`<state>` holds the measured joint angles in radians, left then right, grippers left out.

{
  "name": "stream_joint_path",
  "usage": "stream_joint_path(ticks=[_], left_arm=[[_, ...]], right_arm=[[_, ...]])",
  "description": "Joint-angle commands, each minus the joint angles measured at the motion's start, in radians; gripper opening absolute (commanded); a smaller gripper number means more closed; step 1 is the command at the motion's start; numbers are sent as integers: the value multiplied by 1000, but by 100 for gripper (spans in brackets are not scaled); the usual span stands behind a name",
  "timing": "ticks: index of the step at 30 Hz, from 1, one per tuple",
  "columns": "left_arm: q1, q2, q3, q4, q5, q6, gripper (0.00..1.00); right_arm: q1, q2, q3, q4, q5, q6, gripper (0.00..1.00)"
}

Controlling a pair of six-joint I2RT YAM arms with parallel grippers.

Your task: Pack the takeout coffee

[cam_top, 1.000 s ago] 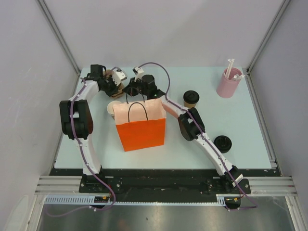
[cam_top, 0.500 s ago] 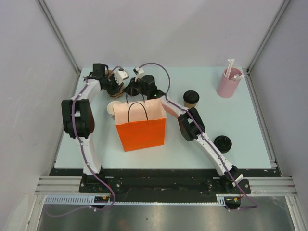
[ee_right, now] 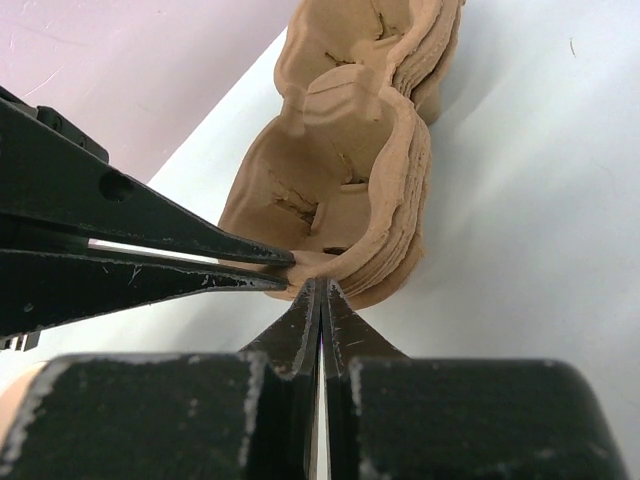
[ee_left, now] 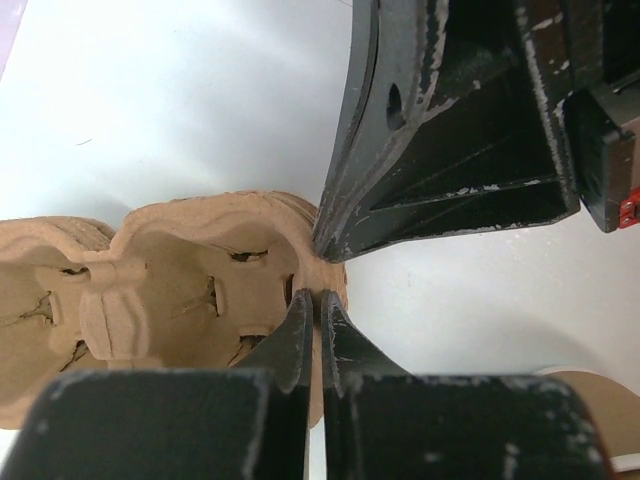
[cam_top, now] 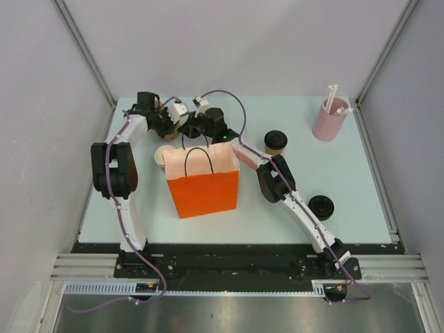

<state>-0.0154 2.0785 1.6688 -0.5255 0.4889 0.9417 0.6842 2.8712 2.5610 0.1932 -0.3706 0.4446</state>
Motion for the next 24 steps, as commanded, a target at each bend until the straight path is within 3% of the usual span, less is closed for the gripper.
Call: stream_joint_path(ticks=[1,15,24], left_arm=[[-4,-41,52,4,13,-47,0],[12,-132,35,10,82,-133,0],[46,-172,130,15,25,-201,0]], right_arm=[[-2,10,10,40,12,13,0],[-3,8,10,49,10,29,0],[-3,-6,7,49,4,26,0]])
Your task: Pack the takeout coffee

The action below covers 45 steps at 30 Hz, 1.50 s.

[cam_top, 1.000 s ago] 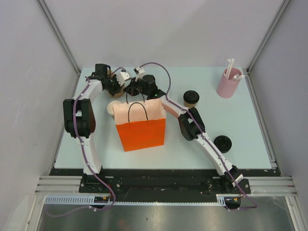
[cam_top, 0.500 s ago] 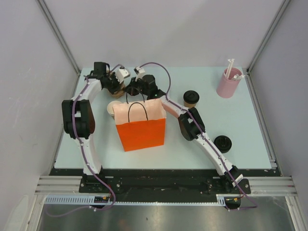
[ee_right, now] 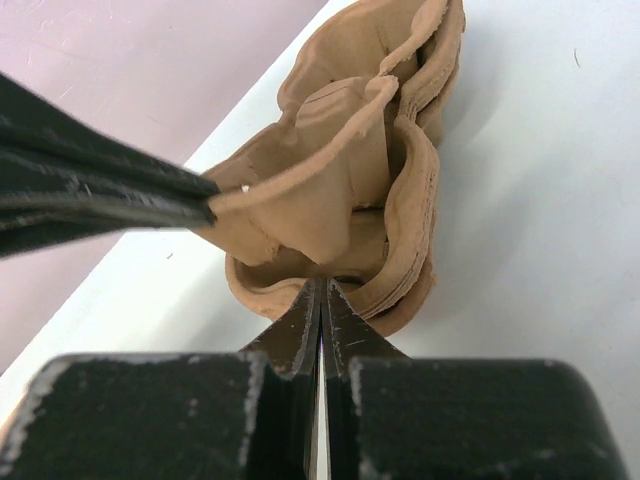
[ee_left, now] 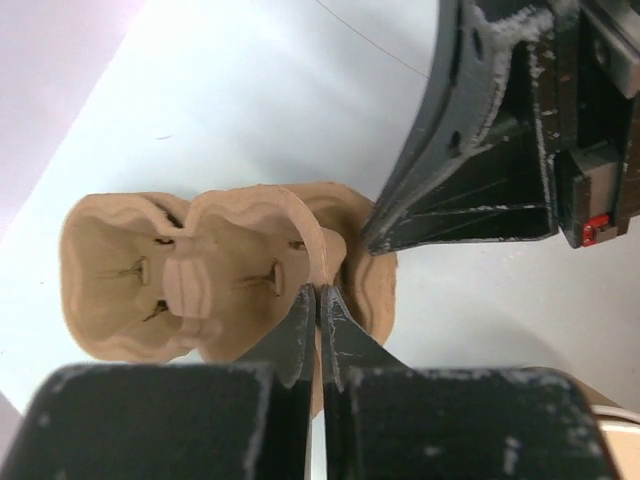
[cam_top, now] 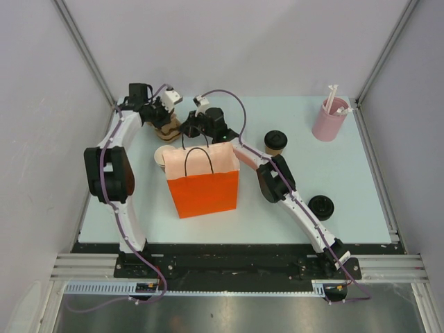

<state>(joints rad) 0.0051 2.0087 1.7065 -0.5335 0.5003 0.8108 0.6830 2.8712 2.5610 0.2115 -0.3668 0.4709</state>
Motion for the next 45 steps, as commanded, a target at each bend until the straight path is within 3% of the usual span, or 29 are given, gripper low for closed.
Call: stream_joint_path(ticks=[1,7,17,24,31,35,38,39,42,45], left_arm=[[30,-103,105,23,14,-79,0],[59,-93,171,23,64,-168,0],[72,-74,130,24,101,-193,0],[67,-80,85,21,98,-147,0],[65,-102,38,21,122,-95,0],[64,-129,-4,21,144,-46,0],[64,-165,-50,18,144,5,0],[64,-180,-70,18,144,27,0],[61,-200,-100,18,139,66,0],[59,-202,-104,17,133,77,0]], right_arm=[[-3,-9,7,32,-1,0,0],[-3,-16,4,28,-12,-2,0],[-13,-78,-50,45,-60,-28,0],[-39,-124,-73,144,-99,-3,37],[-45,-131,-45,218,-205,-50,55],[-46,-150,-59,215,-268,-174,60],[-39,-180,-64,168,-305,-406,63],[-36,-187,-62,146,-305,-540,62],[-30,-185,-30,105,-299,-694,61],[-33,-136,49,66,-308,-750,58]])
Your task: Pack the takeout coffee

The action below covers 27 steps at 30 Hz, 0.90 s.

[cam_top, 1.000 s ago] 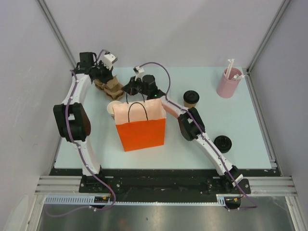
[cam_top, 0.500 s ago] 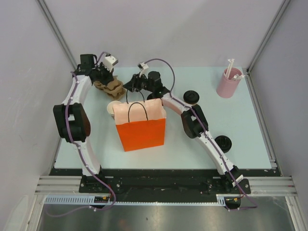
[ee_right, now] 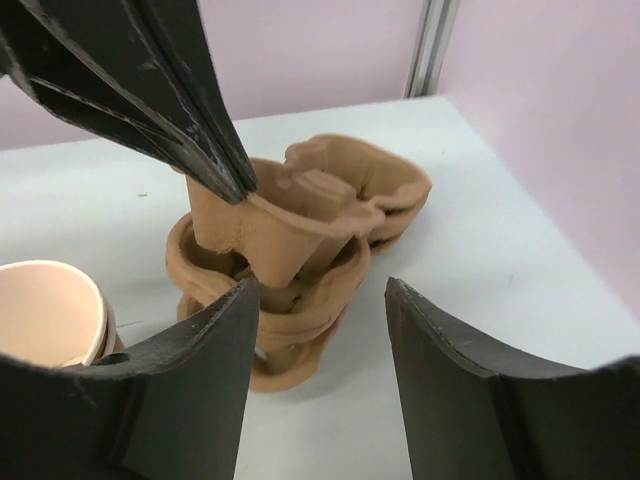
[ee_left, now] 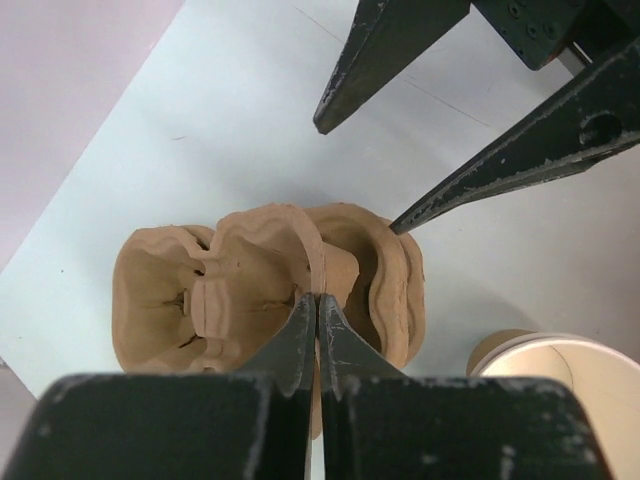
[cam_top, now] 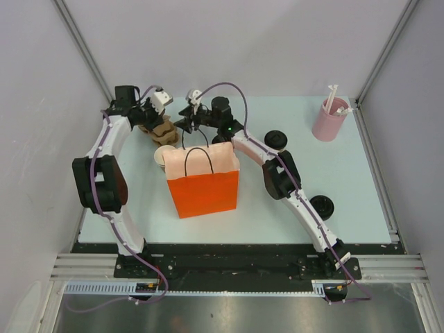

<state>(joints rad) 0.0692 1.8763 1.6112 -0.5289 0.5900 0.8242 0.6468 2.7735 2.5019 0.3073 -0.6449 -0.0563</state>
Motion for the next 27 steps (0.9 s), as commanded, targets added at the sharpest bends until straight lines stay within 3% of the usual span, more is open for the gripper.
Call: stream_joint_path(ticks=[1,8,27], left_arm=[[-5,-71,-10,12,47,66,0],[-8,-75,-25,12,90,90,0],[-45,-105,-57,4,131,165,0]], right_arm=[[4,-28,121,-48,-44,-262,57],[31,-6,130,-102,-64,-396,58],[54,23,150,-205,-119,-478,60]])
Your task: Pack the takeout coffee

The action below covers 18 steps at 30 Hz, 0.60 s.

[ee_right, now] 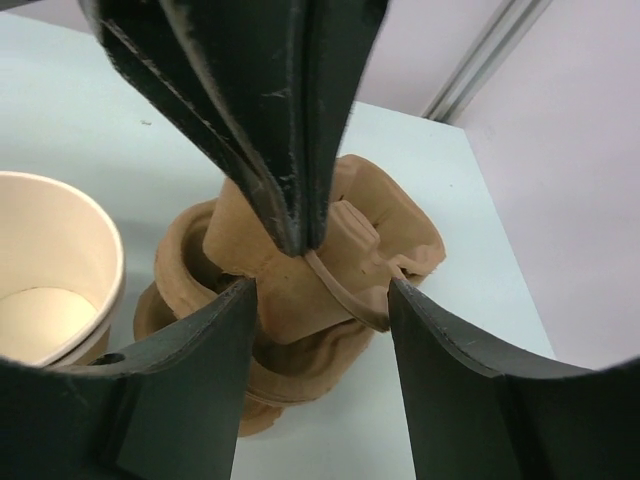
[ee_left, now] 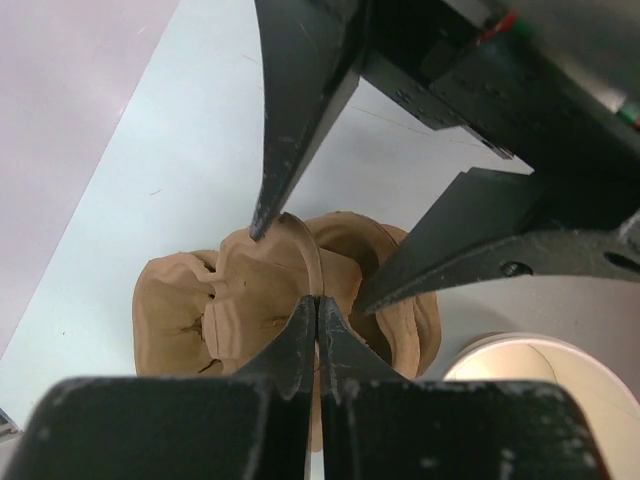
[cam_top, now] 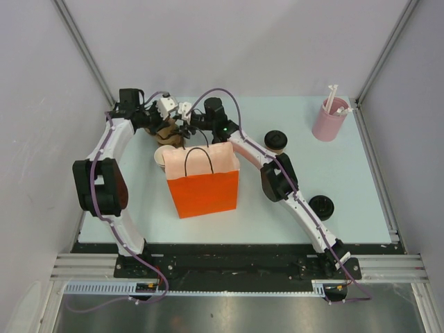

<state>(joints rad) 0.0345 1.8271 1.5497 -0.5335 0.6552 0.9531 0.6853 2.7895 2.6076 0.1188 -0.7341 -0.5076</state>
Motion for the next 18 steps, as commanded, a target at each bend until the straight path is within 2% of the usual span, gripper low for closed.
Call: stream_joint_path(ticks=[1,3,4,7,17,18], left_arm=[[-8,-54,6,9,69,39,0],[-10,-51,3,9,73,44,0],[-11,-52,3,7,73,44,0],[-15,-54,1,9,83,44,0],[-16,-51,-10,6,60,50,0],[-18,-52,-8,7,55,38,0]], right_arm=[[16,7,45,-18,-31,-28,58],[19,5,45,-28,-36,-32,53],[19,2,43,-34,-34,-40,46],[20,1,32,-47,-24,-40,35],[17,-4,17,-68,19,-55,14],[17,-10,16,-70,22,-58,9]])
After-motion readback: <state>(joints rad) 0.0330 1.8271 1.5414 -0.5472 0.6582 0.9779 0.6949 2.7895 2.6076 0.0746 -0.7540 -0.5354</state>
